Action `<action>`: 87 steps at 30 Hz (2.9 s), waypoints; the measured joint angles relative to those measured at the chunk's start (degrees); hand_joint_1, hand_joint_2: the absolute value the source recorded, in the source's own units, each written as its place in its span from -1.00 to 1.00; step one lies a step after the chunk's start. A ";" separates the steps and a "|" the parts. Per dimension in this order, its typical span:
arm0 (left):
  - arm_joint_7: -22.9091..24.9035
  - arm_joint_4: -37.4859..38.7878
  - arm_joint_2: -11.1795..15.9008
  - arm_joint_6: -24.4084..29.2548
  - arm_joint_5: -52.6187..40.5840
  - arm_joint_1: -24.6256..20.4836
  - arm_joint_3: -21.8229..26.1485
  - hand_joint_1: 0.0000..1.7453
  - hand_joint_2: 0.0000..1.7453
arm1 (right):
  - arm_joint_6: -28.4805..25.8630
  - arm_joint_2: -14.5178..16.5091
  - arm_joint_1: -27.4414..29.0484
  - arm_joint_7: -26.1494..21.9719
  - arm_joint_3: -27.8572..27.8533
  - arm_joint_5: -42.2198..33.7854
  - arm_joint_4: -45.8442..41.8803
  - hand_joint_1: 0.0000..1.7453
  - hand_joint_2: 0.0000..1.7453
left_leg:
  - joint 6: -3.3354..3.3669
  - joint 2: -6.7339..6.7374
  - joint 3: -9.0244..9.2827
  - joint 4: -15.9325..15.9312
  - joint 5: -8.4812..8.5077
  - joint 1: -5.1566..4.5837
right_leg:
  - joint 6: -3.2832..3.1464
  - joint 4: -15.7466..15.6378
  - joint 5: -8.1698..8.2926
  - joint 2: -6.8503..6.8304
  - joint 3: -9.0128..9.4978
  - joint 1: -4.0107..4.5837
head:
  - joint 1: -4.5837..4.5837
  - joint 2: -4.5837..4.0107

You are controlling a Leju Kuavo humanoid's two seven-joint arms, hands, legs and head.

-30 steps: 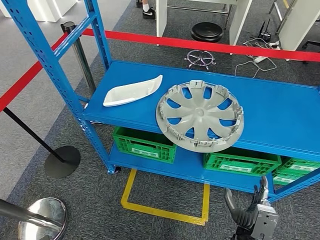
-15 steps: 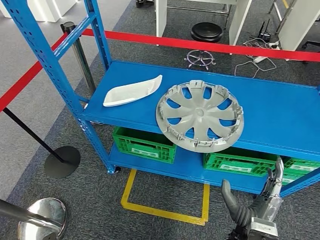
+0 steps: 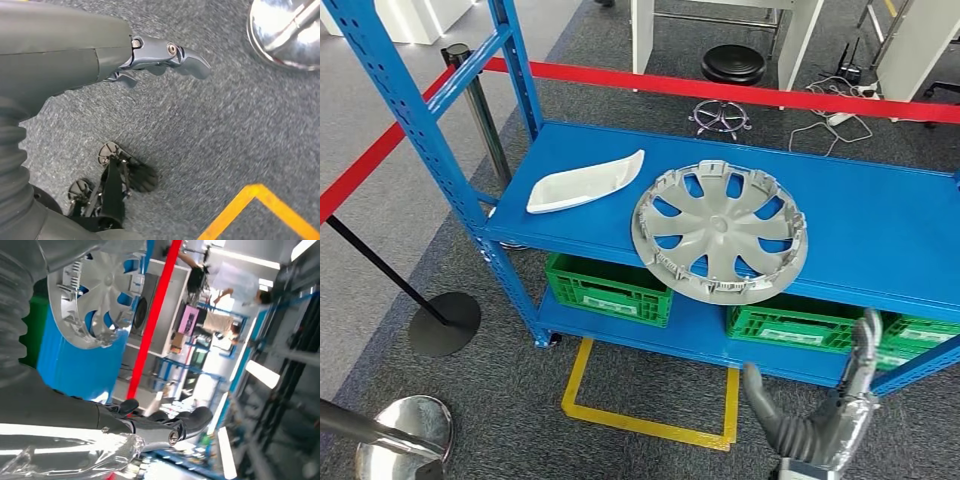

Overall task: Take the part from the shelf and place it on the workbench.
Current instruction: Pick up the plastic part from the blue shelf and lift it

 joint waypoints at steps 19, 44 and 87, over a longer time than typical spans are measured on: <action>1.10 0.13 1.32 -7.28 -8.06 -0.42 -1.51 -1.00 -1.00 | 0.30 -7.28 -9.94 32.06 10.09 37.03 30.70 -1.00 1.00 | 0.01 0.01 -0.01 0.00 0.02 0.01 | 0.01 0.00 0.04 0.04 0.00 0.01 | 0.00 0.00; 0.45 0.27 2.06 -8.74 -11.17 -0.47 -1.64 -1.00 -1.00 | 0.08 -9.33 -14.93 42.99 16.59 48.39 33.05 -1.00 1.00 | 0.01 0.01 -0.04 0.00 0.02 0.01 | 0.02 0.01 0.06 0.06 0.24 0.01 | 0.01 0.00; -0.78 0.37 2.08 -9.06 -15.28 -0.73 0.03 -1.00 -1.00 | -0.13 -10.43 -14.88 43.14 18.93 48.45 23.67 -1.00 1.00 | -1.71 -1.14 -9.67 14.68 -5.28 0.47 | -1.27 1.58 -3.14 2.95 2.53 -1.40 | 0.42 0.00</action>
